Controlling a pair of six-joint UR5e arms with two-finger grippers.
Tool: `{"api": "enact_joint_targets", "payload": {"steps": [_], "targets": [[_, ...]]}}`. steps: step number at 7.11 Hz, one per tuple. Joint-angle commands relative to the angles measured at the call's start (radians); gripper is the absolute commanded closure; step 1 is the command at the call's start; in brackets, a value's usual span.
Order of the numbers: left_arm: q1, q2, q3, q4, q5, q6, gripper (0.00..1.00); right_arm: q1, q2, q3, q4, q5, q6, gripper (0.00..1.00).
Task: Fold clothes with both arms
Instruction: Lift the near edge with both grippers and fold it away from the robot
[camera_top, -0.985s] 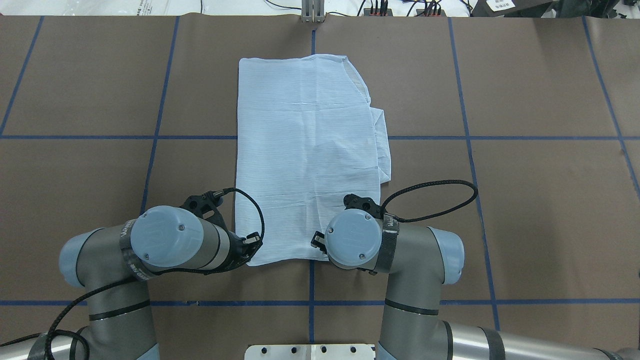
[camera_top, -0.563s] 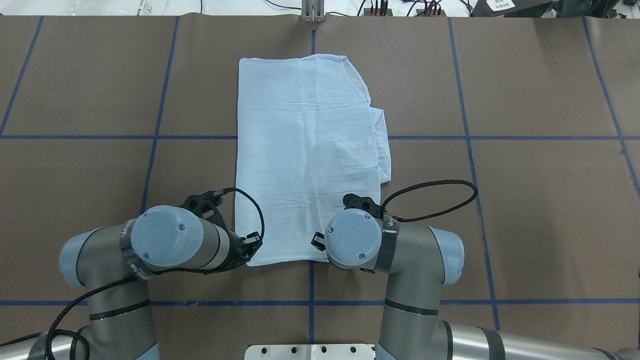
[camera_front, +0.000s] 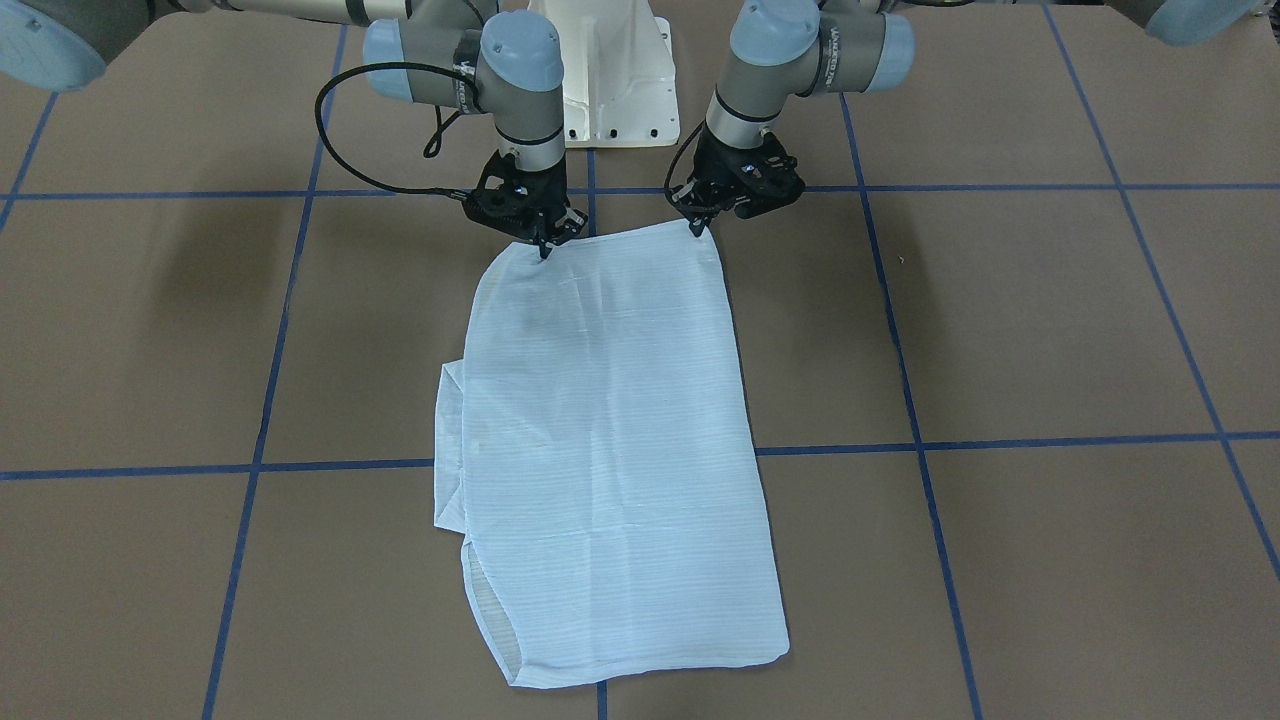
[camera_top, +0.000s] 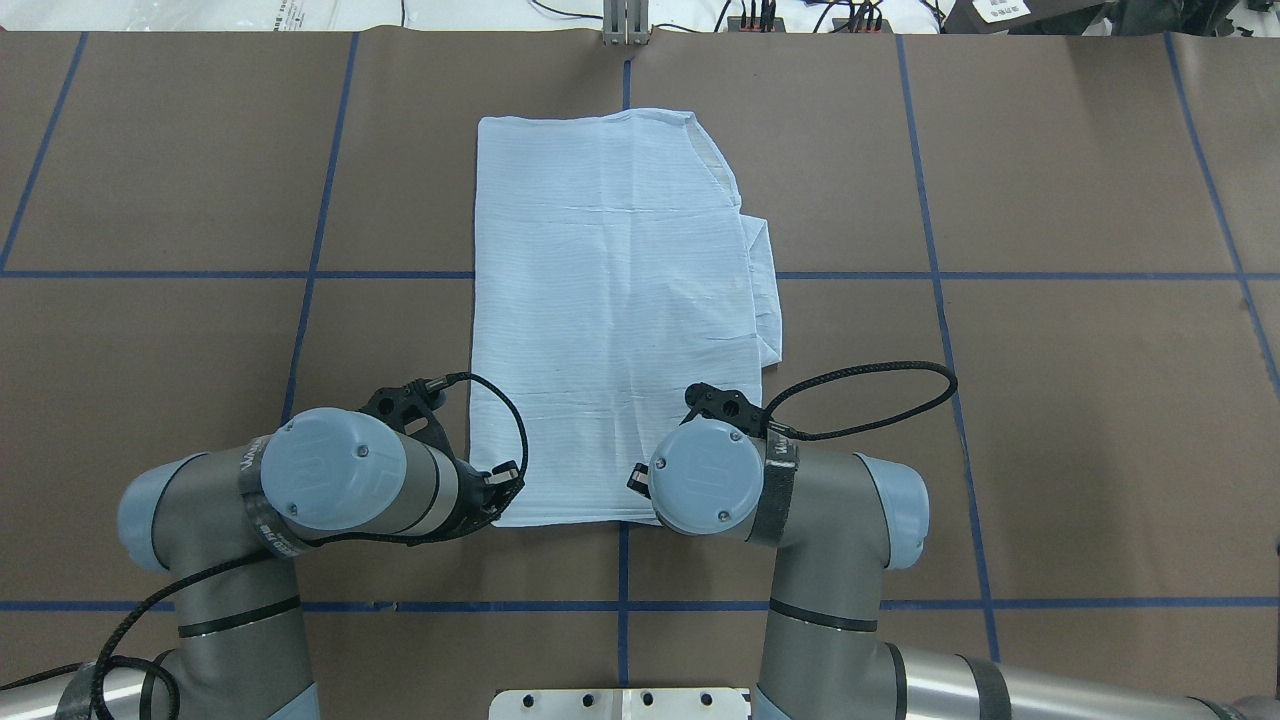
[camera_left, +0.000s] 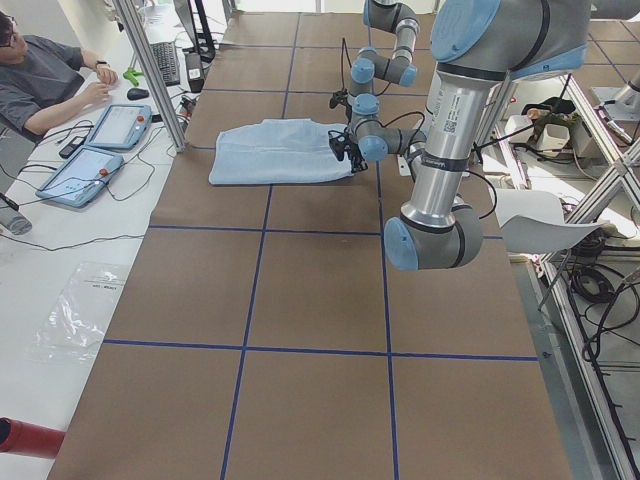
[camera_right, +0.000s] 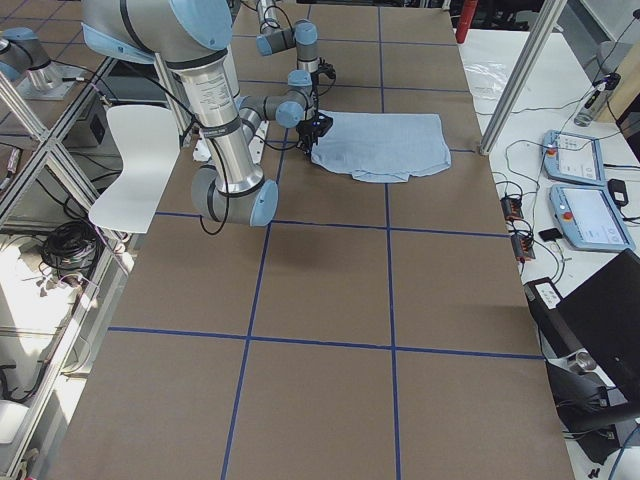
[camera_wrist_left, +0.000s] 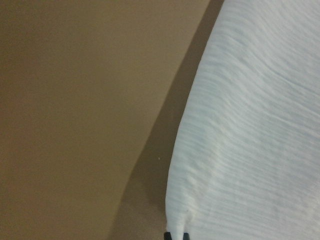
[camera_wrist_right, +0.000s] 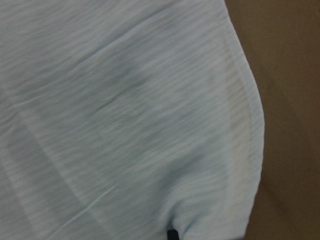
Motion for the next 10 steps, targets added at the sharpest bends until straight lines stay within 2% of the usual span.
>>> {"api": "enact_joint_targets", "payload": {"steps": [1,3,4,6,8,10], "targets": [[-0.005,-0.001,-0.003,0.0,0.0,0.003,1.0,0.002,-0.001,0.027,0.001,-0.028,0.0,1.0],[-0.004,-0.001,-0.044,0.017,-0.005,0.005,1.0,0.01,-0.063,0.168,-0.001,-0.017,-0.009,1.0],[0.001,-0.003,-0.094,0.07,-0.006,0.005,1.0,0.011,-0.106,0.237,0.002,-0.011,-0.009,1.0],[0.025,-0.004,-0.246,0.214,-0.008,0.003,1.0,-0.03,-0.13,0.293,0.001,-0.007,-0.008,1.0],[0.102,-0.026,-0.322,0.325,-0.029,-0.008,1.0,-0.076,-0.148,0.391,-0.008,0.076,-0.002,1.0],[0.178,-0.026,-0.359,0.368,-0.029,-0.012,1.0,-0.11,-0.177,0.492,-0.025,0.146,-0.002,1.0]]}}
